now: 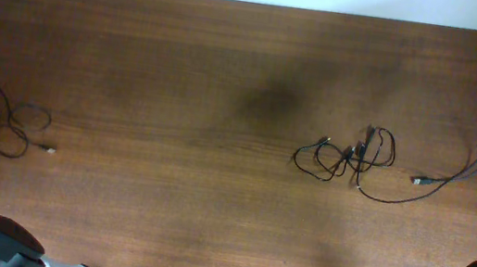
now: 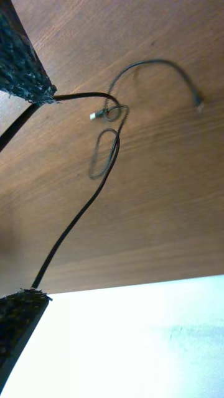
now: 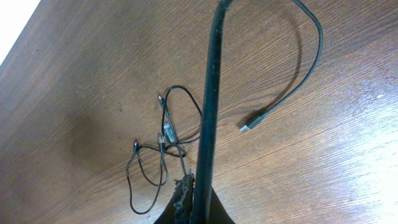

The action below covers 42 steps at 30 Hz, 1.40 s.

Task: Untangle cables

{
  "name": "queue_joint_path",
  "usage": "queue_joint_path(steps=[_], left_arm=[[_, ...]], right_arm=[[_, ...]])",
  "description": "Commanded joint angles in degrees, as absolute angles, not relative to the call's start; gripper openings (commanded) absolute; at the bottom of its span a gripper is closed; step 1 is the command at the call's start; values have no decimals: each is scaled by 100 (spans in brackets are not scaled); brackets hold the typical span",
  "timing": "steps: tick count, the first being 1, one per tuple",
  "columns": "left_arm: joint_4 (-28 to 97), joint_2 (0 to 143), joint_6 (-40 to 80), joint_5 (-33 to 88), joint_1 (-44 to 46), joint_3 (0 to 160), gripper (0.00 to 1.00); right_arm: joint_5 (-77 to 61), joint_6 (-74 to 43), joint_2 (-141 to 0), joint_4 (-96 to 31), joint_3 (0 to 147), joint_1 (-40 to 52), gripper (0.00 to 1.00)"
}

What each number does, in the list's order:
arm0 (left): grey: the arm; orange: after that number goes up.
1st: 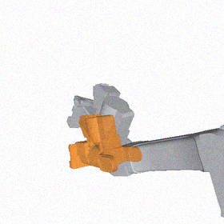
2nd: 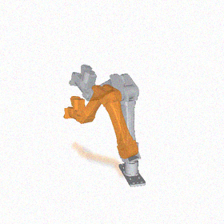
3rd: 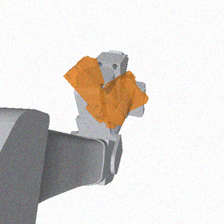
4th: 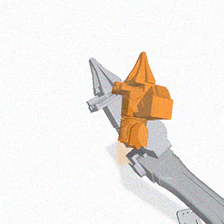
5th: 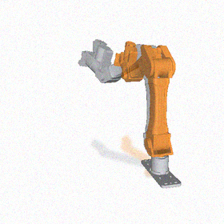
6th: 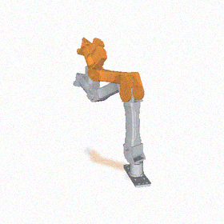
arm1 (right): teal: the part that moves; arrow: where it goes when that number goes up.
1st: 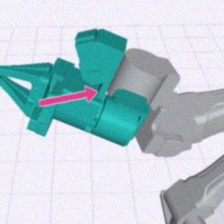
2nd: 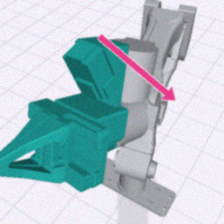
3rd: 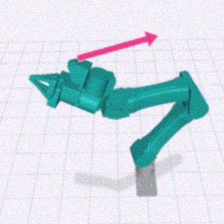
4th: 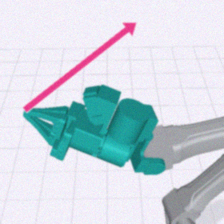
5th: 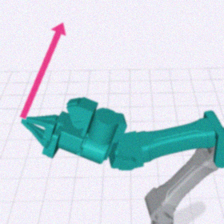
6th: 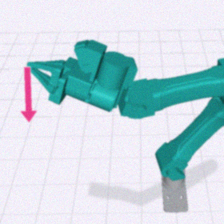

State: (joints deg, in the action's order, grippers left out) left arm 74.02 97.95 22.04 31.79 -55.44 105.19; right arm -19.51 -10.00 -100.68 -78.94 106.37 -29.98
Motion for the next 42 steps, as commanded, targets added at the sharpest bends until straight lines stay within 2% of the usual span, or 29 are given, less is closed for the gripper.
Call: queue_joint_path(steps=[1, 6, 10, 11, 12, 18, 19, 20, 21, 22, 23, 25, 29, 32, 33, 35, 38, 40, 42], left_arm=[[7522, 9684, 2749, 3371, -5568, 10503, 100], [7815, 9684, 6322, 3553, -6036, 10503, 99], [7813, 9684, 6855, 4189, -6055, 10503, 97], [7813, 9684, 6855, 4313, -6055, 10503, 74], [7813, 9684, 6855, 4497, -6055, 10503, 57], [7815, 9684, 7142, 4523, -6055, 10503, 60], [7815, 9684, 7098, 4515, -6036, 10503, 67], [7811, 9684, 6541, 4388, -5975, 10503, 71], [7784, 9684, 6224, 4198, -5929, 10503, 54], [7749, 9684, 5841, 4077, -5843, 10503, 4], [7693, 9684, 5019, 4158, -5688, 10503, 0], [7282, 9682, 3721, 4259, -5251, 10503, 0], [6383, 9673, 2333, 4082, -3861, 10503, 2], [6233, 9673, 2217, 2729, -2657, 10506, 16], [6224, 9673, 2217, 2067, -2117, 10503, 24], [6132, 9673, 2217, 989, -1076, 10503, 26], [5990, 9675, 2217, 399, 14, 10503, 25], [5760, 9675, 2220, 123, 523, 10503, 37], [5699, 9649, 2222, 158, 836, 10506, 39]], right_arm=[[-1920, -919, -10077, -7918, 10628, -2963, 4], [-1920, -919, -10077, -7933, 10628, -2963, 4], [-1922, -921, -10077, -7940, 10628, -2963, 4], [-1920, -921, -10077, -7957, 10628, -2963, 4], [-1920, -919, -10077, -7977, 10628, -2963, 4], [-1922, -921, -10077, -8027, 10628, -2963, 4], [-1922, -921, -10077, -8040, 10628, -2963, 4], [-1922, -921, -10077, -8040, 10628, -2963, 4], [-1925, -921, -10077, -8040, 10628, -2963, 4], [-1925, -919, -10077, -8042, 10628, -2958, 4], [-1927, -919, -10077, -8047, 10628, -2952, 4], [-1925, -917, -10077, -8055, 10628, -2891, 4], [-1920, -744, -10077, -8034, 10628, -2541, 4], [-1922, -746, -10077, -8012, 10628, -2318, 4], [-1920, -744, -10077, -8012, 10628, -2196, 4], [-1920, -744, -10077, -7988, 10628, -2010, 4], [-1920, -746, -10077, -7931, 10628, -1855, 4], [-1920, -746, -10077, -7929, 10628, -1833, 4], [-1918, -744, -10077, -7931, 10628, -1833, 4]])
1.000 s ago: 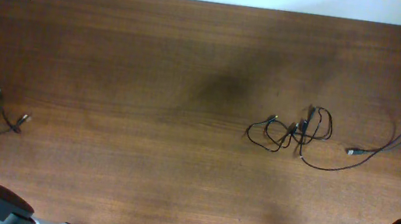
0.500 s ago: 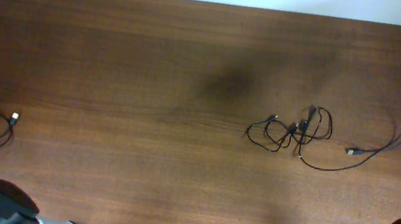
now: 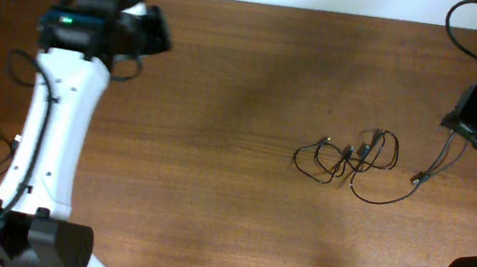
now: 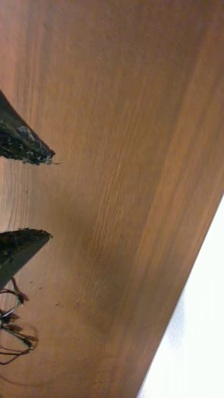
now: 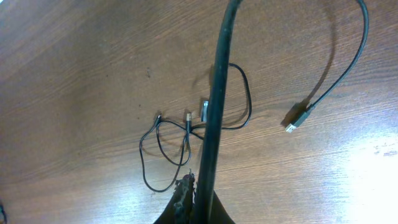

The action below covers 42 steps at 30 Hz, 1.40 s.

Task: Untangle cables

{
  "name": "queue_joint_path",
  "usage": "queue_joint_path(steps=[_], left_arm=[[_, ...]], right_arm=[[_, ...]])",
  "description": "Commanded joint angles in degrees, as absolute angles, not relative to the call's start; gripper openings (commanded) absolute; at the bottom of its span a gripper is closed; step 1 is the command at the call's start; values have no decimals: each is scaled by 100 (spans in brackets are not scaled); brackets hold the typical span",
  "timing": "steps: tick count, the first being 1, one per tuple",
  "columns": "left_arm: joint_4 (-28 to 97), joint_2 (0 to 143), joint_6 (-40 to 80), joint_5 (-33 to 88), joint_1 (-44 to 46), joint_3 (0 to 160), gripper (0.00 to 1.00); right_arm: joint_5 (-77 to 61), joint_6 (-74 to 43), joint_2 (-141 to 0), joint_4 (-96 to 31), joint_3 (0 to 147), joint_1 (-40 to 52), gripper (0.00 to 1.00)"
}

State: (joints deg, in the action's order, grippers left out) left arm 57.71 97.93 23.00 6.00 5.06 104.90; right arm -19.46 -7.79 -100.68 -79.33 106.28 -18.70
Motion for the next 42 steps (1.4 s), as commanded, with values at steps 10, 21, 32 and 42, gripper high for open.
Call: queue_joint_path(steps=[10, 21, 32, 42], left_arm=[[5103, 11338, 801, 1743, 2451, 10503, 34], [3913, 12846, 421, 1723, 4154, 10503, 60], [4150, 13598, 419, 1415, 4346, 10501, 62], [4947, 13487, 425, -1522, 3758, 10516, 0]], right_arm=[[-1857, -746, -10077, -7937, 10628, -1833, 4], [-1800, -722, -10077, -7959, 10628, -1833, 4], [-1728, -593, -10077, -8082, 10628, -1833, 4], [-1597, -596, -10077, -8077, 10628, -1833, 4]])
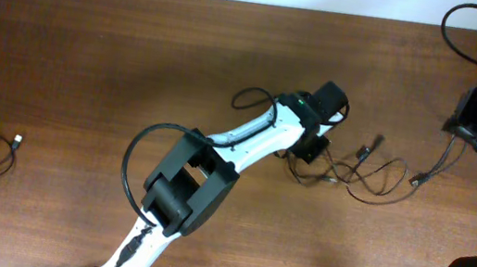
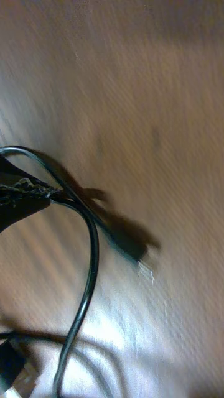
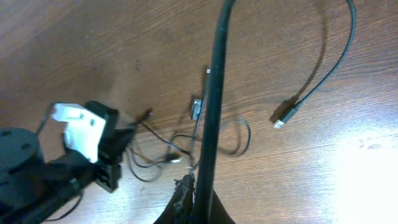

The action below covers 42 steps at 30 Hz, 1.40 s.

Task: Untangle cables

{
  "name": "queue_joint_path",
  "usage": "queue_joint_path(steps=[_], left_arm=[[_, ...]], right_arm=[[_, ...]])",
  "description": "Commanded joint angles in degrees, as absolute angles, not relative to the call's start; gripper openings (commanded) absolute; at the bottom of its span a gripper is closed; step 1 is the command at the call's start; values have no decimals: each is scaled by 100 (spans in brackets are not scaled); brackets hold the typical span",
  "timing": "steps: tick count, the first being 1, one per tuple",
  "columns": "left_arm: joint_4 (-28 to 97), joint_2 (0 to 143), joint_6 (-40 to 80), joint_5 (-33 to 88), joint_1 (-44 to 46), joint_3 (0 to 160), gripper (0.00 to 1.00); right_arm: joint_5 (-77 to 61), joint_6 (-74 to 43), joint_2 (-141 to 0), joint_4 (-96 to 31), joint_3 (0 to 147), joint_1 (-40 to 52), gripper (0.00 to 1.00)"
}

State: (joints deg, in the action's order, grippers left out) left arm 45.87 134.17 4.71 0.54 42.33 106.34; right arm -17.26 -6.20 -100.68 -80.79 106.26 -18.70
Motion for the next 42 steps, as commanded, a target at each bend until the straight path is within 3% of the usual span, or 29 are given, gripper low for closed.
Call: queue_joint_path(steps=[1, 4, 12, 14, 16, 17, 19, 20, 21, 24, 27, 31, 34, 36, 37, 42], left_arm=[[5072, 13452, 425, -1778, 3634, 10516, 0], [5457, 13430, 633, -2598, 3146, 10514, 0], [5675, 13430, 961, -2241, 1931, 10514, 0], [5634, 13430, 797, -878, 1831, 10514, 0], [5621, 13430, -1026, 2130, 1872, 10514, 0], [5636, 13430, -1160, 2766, 1951, 10514, 12], [5621, 13430, -969, 2810, 2156, 10514, 31], [5564, 13430, -972, 2808, 2303, 10514, 45], [5472, 13430, -969, 2788, 2421, 10514, 67], [5210, 13430, -672, 2657, 2630, 10514, 72], [5100, 13434, -666, 2617, 2687, 10512, 70], [4849, 13439, -27, 1439, 2832, 10497, 63], [4853, 13439, 244, 607, 3017, 10497, 43], [4936, 13439, 491, 106, 3085, 10497, 20], [5022, 13430, 591, -268, 3079, 10508, 0], [5360, 12890, 624, -499, 2665, 10833, 0]], right_arm=[[-1597, -596, -10077, -8073, 10628, -1833, 4], [-1597, -596, -10077, -8062, 10628, -1833, 4], [-899, -991, -10077, -8055, 10628, -1837, 4], [-943, -991, -10077, -8064, 10628, -1837, 4], [-985, -989, -10077, -8058, 10628, -1837, 4], [-985, -989, -10077, -8060, 10628, -1837, 4], [-985, -989, -10077, -8062, 10628, -1837, 4], [-985, -989, -10077, -8058, 10626, -1837, 4], [-985, -989, -10077, -8060, 10626, -1837, 4], [-985, -989, -10077, -8086, 10626, -1837, 4], [-987, -989, -10077, -8093, 10626, -1837, 4], [-989, -989, -10077, -8095, 10626, -1837, 4], [-985, -987, -10077, -8110, 10617, -1837, 4], [-985, -987, -10077, -8110, 10615, -1837, 4], [-985, -987, -10077, -8112, 10615, -1837, 4], [-985, -987, -10077, -8110, 10610, -1837, 4]])
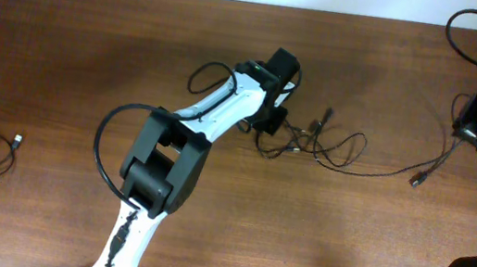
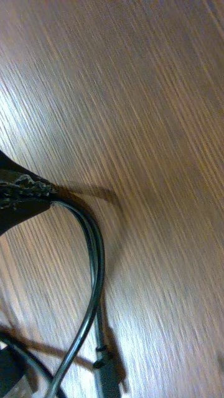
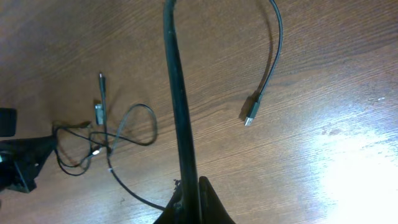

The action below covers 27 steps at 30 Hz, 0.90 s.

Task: Untangle cables

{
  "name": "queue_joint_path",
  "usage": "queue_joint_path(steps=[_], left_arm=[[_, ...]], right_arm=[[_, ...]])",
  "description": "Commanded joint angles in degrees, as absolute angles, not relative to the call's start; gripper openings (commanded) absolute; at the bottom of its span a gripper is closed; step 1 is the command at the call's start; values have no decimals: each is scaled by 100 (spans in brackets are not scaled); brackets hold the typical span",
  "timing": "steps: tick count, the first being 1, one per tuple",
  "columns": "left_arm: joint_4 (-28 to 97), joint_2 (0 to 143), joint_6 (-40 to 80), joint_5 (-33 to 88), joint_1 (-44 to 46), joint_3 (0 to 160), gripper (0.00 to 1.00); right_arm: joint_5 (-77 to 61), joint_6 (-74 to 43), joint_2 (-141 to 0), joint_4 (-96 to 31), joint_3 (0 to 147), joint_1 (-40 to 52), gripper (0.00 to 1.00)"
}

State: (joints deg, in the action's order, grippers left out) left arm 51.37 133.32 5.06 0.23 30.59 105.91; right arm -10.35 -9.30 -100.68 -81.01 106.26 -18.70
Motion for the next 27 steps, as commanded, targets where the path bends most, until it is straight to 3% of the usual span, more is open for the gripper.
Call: queue_joint_path(steps=[1, 8, 19, 27], left_arm=[[5474, 12693, 624, -578, 2517, 10962, 0], [5627, 10995, 620, -1367, 803, 11332, 0], [5662, 10916, 622, -1664, -993, 11332, 0], [5835, 10916, 558, -1280, -1055, 11332, 0]], right_arm=[[-985, -987, -10077, -8110, 10610, -1837, 4], [-978, -987, -10077, -8093, 10602, -1837, 4], [-952, -985, -10079, -8077, 10600, -1837, 4], [-921, -987, -10079, -8079, 10600, -1837, 4]])
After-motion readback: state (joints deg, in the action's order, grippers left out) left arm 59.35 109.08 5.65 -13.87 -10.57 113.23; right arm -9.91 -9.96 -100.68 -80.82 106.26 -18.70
